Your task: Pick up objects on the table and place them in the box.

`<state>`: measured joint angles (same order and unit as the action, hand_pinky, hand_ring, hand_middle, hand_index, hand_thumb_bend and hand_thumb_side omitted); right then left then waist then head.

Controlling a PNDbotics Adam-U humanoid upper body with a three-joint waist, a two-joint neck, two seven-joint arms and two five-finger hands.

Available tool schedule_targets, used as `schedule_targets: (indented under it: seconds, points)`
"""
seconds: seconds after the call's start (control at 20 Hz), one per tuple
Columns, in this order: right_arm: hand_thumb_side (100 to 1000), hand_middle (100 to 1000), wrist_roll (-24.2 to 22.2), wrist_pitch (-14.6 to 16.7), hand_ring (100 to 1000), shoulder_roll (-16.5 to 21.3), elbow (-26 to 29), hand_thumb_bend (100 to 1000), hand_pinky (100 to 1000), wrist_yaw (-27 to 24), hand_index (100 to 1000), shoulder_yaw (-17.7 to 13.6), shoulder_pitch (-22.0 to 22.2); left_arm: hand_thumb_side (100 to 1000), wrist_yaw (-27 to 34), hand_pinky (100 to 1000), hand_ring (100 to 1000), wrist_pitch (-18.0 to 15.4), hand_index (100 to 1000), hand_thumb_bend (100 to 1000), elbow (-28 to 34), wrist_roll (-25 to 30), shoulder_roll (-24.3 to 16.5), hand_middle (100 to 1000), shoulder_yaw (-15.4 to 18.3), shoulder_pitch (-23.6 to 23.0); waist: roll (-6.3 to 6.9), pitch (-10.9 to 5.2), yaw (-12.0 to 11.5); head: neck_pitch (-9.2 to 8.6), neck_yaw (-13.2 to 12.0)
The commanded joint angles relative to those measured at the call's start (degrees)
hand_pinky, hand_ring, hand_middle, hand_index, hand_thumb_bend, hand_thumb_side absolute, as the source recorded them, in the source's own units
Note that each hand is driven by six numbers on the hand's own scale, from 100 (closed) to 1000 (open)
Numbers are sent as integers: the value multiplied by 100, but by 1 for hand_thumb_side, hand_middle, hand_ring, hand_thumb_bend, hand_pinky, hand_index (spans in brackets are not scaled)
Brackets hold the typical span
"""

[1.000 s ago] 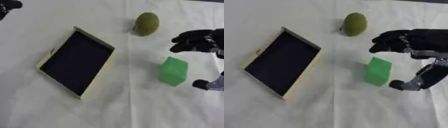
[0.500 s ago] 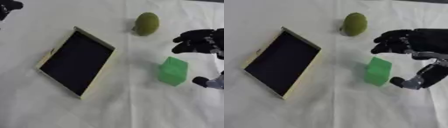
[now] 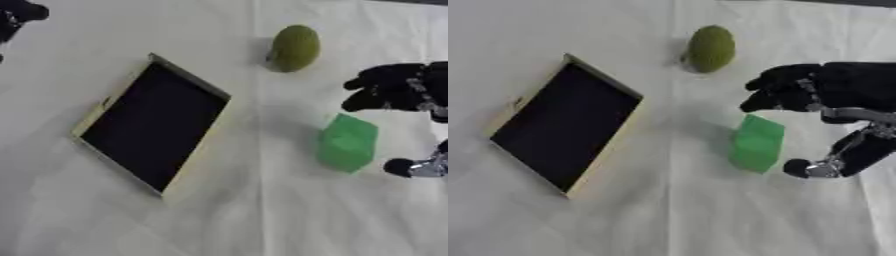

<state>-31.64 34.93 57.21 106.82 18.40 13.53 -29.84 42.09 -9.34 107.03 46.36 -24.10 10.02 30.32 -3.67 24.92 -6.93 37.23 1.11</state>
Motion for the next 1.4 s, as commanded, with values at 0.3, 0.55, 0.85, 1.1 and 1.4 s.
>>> schedule_targets:
  seconds: [0.3, 0.55, 0.85, 1.1, 1.4]
  points:
    - [362, 863, -995, 659, 1000, 186, 22, 376, 1000, -235, 1000, -158, -48, 672, 13, 887, 790, 28, 847, 100, 70, 0, -53, 817, 17, 39, 5, -180, 9, -61, -8]
    - [473, 861, -812, 651, 1000, 223, -137, 396, 1000, -9, 1000, -129, -94, 672, 8, 887, 790, 33, 847, 100, 69, 15, -52, 817, 13, 43, 6, -168, 3, -66, 0]
    - [540, 857, -402, 739, 1000, 256, -344, 393, 1000, 323, 1000, -44, -218, 672, -13, 887, 791, 35, 847, 100, 58, 51, -60, 818, 12, 44, 1, -147, -13, -73, 8]
    - [524, 853, -137, 723, 1000, 231, -445, 386, 1000, 569, 1000, 6, -267, 672, -17, 887, 792, 54, 847, 100, 59, 71, -56, 819, 10, 42, -8, -141, -23, -69, 4]
    - [523, 853, -179, 693, 1000, 177, -545, 382, 1000, 708, 1000, 66, -264, 672, -25, 887, 792, 81, 847, 100, 63, 83, -49, 821, 7, 35, -15, -140, -26, -75, 10]
